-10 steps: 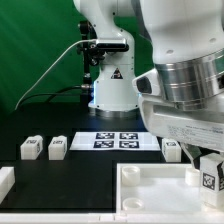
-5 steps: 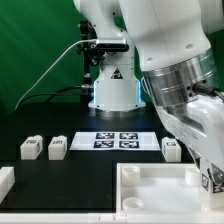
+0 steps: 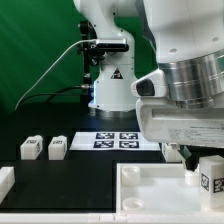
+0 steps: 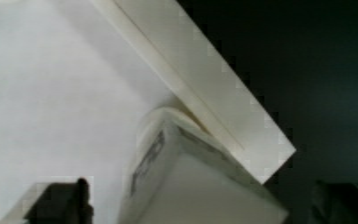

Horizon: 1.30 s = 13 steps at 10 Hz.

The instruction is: Assemble one leg

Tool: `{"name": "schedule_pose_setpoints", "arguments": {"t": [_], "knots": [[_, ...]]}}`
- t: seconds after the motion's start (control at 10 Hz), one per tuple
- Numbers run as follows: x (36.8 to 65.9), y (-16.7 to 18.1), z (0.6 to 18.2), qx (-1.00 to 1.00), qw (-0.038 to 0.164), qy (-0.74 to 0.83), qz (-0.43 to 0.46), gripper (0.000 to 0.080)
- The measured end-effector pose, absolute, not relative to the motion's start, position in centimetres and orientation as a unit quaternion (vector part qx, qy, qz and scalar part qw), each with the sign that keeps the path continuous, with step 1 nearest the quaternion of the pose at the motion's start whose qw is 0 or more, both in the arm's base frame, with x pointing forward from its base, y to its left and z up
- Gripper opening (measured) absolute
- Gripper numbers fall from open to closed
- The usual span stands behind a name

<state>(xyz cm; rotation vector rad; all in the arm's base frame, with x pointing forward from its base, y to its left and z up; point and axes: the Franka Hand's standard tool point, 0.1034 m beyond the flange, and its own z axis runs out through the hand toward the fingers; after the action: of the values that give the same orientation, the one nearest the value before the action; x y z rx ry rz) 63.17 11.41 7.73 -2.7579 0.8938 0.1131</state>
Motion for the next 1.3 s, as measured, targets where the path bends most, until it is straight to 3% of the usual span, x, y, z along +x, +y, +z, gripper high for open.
{"name": "schedule_pose_setpoints", "arguments": {"t": [0.2, 0.3, 0.4, 0.5, 0.6, 0.7, 0.8, 0.9, 1.0, 1.1, 1.3], "knots": [[63.1, 11.3, 7.7, -0.972, 0.118, 0.199, 0.025, 0.0646], [63.1, 11.8, 7.7, -0.992, 0.091, 0.082, 0.007, 0.0646], [63.2, 12.3, 7.8, -0.997, 0.079, 0.013, -0.007, 0.0649], [63.3, 11.9, 7.7, -0.997, 0.081, 0.011, -0.007, 0.0649], [63.3, 11.8, 7.7, -0.996, 0.081, 0.033, -0.005, 0.0649], [63.3, 12.0, 7.7, -0.995, 0.082, 0.050, -0.004, 0.0535], [63.2, 12.1, 7.7, -0.992, 0.085, 0.093, 0.000, 0.0368], [63.3, 12.0, 7.7, -0.988, 0.085, 0.128, 0.003, 0.0368], [63.3, 11.9, 7.7, -0.977, 0.089, 0.196, 0.009, 0.0309], [63.5, 11.6, 7.8, -0.959, 0.101, 0.266, 0.017, 0.0309], [63.5, 11.5, 7.7, -0.896, 0.100, 0.431, 0.032, 0.0309]]}}
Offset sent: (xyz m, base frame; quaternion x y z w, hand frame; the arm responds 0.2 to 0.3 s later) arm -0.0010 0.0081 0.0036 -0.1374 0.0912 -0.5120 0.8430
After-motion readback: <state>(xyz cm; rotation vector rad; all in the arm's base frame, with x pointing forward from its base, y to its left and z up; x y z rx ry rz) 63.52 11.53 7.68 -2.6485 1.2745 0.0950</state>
